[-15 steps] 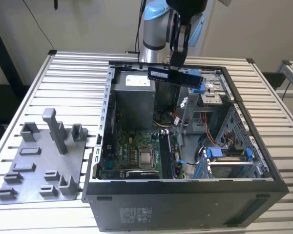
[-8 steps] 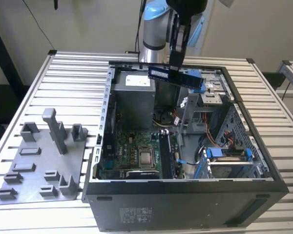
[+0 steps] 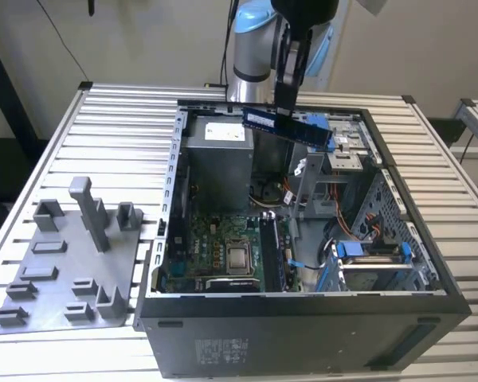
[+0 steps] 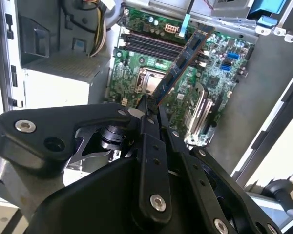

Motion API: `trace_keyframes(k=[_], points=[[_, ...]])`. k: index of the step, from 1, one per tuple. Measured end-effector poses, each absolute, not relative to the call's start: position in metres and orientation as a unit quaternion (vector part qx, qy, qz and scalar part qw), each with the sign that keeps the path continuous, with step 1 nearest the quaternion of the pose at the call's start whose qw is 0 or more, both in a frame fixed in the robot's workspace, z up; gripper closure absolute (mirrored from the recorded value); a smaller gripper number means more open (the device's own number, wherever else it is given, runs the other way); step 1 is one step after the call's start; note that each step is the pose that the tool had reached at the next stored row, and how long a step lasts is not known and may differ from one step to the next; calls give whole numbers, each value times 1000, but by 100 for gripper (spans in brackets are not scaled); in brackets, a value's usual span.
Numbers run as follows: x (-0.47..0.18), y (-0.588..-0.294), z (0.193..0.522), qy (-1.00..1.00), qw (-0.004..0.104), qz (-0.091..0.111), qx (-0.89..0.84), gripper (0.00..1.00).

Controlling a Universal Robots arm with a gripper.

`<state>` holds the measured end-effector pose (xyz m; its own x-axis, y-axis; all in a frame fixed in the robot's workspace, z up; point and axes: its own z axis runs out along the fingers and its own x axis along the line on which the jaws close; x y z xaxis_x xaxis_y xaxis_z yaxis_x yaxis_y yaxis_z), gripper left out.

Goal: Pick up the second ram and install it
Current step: 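Insert the second ram into the second slot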

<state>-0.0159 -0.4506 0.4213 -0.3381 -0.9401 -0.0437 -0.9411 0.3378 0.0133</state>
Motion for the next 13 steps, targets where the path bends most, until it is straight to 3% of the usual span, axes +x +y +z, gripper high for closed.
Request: trace_keyframes(k=[13], points=[[-16, -451, 421, 857, 15, 17, -514, 86]])
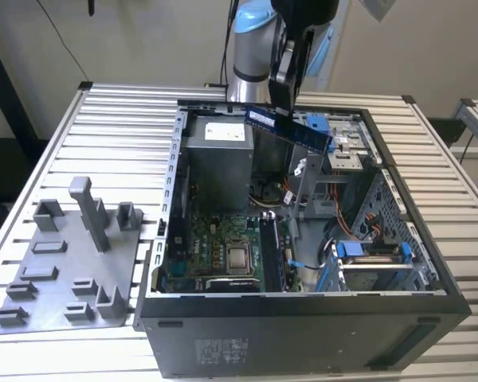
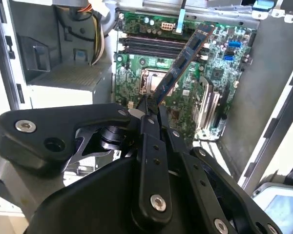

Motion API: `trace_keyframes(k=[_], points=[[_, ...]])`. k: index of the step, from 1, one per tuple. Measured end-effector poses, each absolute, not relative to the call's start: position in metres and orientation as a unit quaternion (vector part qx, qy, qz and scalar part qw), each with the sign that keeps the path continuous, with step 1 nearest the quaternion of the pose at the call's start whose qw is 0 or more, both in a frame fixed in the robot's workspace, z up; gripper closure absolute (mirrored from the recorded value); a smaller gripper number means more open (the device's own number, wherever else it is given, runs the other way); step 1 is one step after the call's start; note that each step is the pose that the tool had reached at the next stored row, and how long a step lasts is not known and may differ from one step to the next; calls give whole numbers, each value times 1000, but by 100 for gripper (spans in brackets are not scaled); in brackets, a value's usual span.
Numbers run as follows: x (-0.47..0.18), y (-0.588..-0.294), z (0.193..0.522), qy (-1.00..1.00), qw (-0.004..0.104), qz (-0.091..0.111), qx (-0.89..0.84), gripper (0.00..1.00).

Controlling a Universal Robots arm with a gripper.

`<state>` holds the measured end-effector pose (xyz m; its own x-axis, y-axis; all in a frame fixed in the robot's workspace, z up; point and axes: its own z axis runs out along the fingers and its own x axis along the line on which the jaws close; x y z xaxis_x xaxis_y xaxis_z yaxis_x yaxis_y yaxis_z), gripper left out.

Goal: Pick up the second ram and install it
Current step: 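Insert the second ram into the second slot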

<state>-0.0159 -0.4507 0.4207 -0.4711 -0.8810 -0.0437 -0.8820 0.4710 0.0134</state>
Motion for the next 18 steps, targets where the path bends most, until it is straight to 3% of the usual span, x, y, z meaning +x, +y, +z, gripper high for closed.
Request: trace_keyframes(k=[18], points=[[-16, -451, 420, 920, 17, 14, -391, 86]])
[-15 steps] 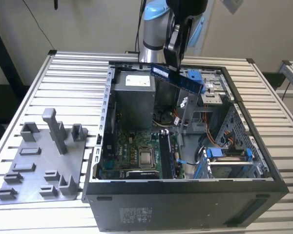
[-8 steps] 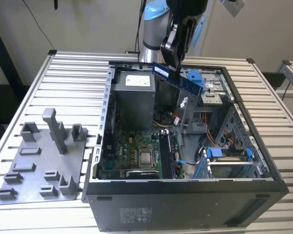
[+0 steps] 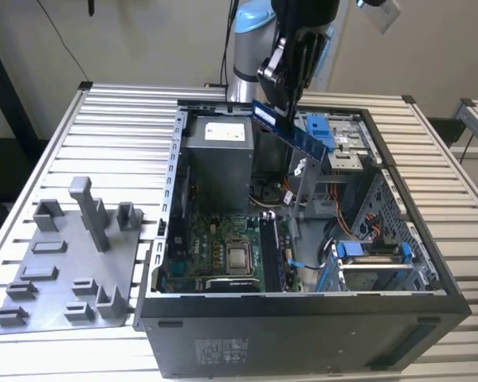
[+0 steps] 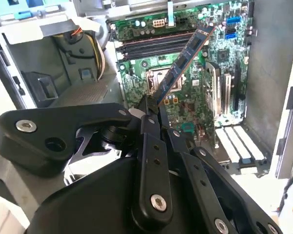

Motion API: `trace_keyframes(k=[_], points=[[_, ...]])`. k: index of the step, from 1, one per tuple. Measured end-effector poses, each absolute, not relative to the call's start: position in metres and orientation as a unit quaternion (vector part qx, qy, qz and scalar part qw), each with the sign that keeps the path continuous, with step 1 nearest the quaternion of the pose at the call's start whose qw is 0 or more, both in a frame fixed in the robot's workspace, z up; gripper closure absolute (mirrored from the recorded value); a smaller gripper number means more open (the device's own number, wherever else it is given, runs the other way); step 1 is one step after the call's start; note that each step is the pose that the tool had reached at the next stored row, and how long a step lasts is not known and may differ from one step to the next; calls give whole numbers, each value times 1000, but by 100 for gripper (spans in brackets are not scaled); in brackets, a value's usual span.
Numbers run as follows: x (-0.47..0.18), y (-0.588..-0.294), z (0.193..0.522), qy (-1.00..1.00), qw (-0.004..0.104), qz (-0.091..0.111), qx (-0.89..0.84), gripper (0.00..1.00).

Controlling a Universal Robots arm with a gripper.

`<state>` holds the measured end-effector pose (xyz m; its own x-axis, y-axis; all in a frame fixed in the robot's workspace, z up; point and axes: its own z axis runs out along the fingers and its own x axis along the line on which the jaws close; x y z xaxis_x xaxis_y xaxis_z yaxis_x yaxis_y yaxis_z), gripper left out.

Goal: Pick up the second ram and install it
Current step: 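Insert the second ram into the second slot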

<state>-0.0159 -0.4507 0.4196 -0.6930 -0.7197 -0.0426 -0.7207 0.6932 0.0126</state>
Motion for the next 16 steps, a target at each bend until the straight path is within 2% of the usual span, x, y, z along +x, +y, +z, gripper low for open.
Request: trace_keyframes(k=[16], points=[[-16, -451, 417, 962, 19, 12, -273, 86]])
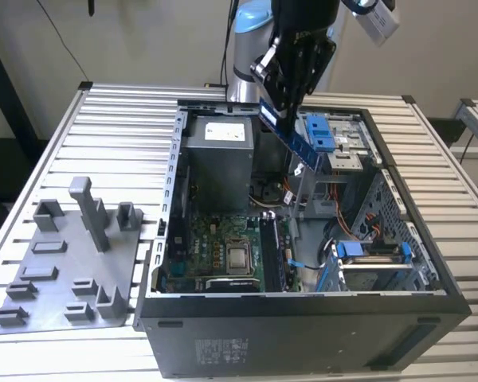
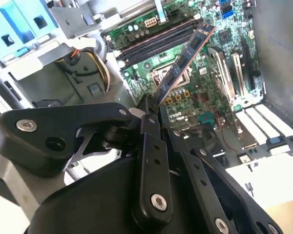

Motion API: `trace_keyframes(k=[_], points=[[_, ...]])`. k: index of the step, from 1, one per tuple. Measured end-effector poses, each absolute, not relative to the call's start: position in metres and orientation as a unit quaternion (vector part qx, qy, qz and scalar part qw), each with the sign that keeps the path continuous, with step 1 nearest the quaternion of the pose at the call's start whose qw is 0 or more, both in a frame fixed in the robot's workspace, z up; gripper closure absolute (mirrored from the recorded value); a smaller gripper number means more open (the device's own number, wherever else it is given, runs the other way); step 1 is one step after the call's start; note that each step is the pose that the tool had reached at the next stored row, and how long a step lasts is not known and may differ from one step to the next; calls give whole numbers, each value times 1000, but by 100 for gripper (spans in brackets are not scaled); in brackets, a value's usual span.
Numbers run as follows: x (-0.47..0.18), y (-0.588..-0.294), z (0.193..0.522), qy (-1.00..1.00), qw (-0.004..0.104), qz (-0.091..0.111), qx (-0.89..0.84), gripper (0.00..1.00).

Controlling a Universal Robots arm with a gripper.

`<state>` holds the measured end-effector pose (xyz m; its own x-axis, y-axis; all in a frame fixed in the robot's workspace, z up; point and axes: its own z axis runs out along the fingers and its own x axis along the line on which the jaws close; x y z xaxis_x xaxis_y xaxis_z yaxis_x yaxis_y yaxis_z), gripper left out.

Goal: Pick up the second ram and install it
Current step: 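Insert the second ram into the second slot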

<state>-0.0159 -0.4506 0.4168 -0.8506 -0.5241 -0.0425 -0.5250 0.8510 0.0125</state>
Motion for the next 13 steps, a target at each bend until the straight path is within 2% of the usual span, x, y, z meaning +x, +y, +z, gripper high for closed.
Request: trace_keyframes(k=[13], points=[[-16, -451, 413, 986, 20, 10, -167, 86]])
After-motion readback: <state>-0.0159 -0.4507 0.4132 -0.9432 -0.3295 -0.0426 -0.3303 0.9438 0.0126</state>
